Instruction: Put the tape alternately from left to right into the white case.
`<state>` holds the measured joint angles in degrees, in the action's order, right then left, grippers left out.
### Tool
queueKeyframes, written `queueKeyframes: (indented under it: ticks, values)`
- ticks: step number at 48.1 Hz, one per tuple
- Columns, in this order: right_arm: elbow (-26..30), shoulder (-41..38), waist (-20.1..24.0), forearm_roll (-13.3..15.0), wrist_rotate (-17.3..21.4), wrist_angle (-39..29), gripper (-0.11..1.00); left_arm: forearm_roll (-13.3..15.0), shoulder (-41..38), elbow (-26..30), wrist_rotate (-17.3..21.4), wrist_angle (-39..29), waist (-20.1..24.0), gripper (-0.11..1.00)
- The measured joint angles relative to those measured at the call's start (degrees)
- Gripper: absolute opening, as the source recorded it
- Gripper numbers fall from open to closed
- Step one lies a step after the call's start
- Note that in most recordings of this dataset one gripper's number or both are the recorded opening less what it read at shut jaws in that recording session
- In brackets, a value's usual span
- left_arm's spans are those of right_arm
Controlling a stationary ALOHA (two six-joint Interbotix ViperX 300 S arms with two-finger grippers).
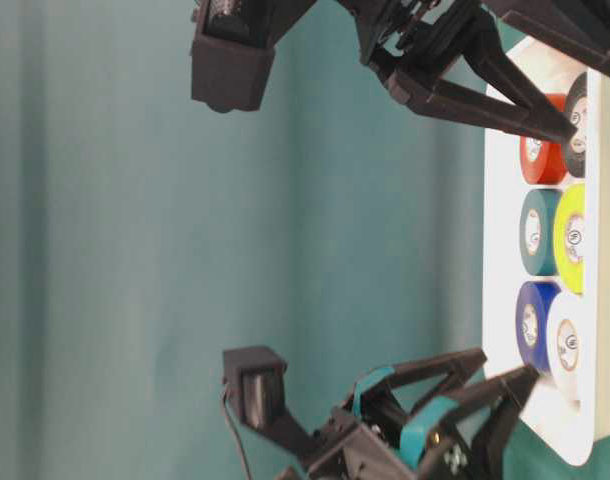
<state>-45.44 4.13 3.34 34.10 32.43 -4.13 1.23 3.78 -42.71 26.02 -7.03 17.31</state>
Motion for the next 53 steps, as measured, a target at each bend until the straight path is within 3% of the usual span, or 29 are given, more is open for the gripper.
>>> queueKeyframes:
  ticks: [24, 37, 53]
  values:
    - [0.0, 0.0, 0.0, -0.1, 0.0, 0.0, 0.78, 0.2, 2.3, -3.8, -8.4, 0.0, -12.2, 0.99]
    - [0.0, 0.0, 0.0, -0.1, 0.0, 0.0, 0.78, 0.1, 2.3, -4.9, -11.7, 0.2, -14.5, 0.99]
    - [0.0, 0.0, 0.0, 0.0, 0.0, 0.0, 0.78, 0.1, 2.4, -5.0, -12.0, 0.3, -14.6, 0.99]
